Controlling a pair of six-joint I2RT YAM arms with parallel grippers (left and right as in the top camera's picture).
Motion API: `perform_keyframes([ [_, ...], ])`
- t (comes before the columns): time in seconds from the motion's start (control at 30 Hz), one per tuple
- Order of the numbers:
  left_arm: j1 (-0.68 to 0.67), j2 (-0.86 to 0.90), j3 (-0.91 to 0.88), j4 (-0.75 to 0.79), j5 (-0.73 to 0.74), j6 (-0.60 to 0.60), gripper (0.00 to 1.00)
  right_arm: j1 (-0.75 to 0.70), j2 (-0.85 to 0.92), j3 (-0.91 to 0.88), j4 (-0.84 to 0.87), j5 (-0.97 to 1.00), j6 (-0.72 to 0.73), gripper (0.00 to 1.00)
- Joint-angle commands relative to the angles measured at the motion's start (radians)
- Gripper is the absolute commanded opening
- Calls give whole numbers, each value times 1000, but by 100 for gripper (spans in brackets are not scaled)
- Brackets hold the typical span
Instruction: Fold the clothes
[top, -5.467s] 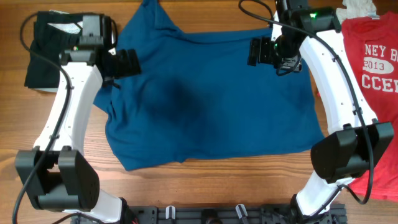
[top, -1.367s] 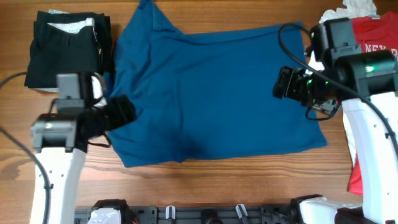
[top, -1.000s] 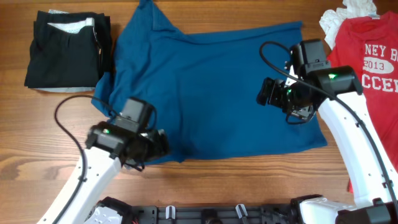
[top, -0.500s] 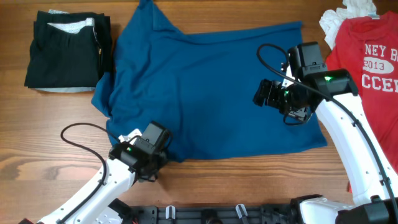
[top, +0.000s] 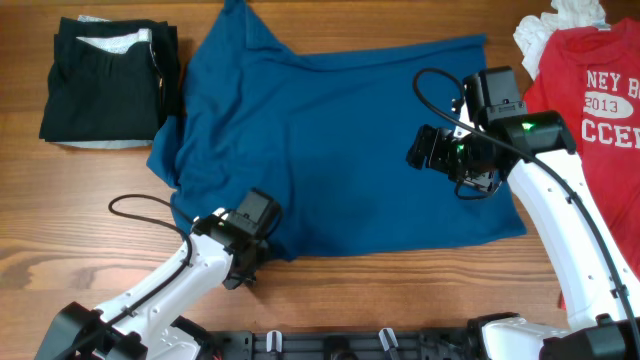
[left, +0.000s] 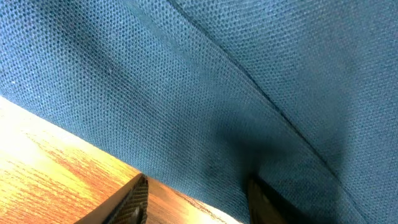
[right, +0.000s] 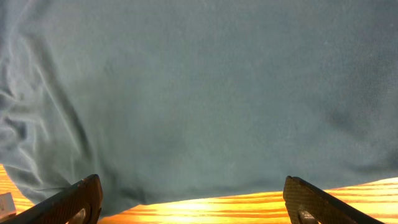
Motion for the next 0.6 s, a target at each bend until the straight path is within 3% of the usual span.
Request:
perform_keyframes([
  [0.0,49,31,-14,12,-30,-10,19,-2,-6,-2,13,-12,-13,94],
  [0.03,65,31,-14,12,-31,-9,4,-2,-6,-2,14,-19,-24,94],
  [0.23,110,26,4,31,-16,94,4,-2,-6,-2,19,-26,-26,94],
  [0.33,138,-4,79,-7,77,220,4,-2,-6,-2,25,-27,-26,94],
  [0.47,142,-60,193,-151,287,441,4,-2,-6,-2,26,-27,-26,94],
  [0.57,142,-65,250,-296,316,471,4,-2,-6,-2,28,-31,-27,94],
])
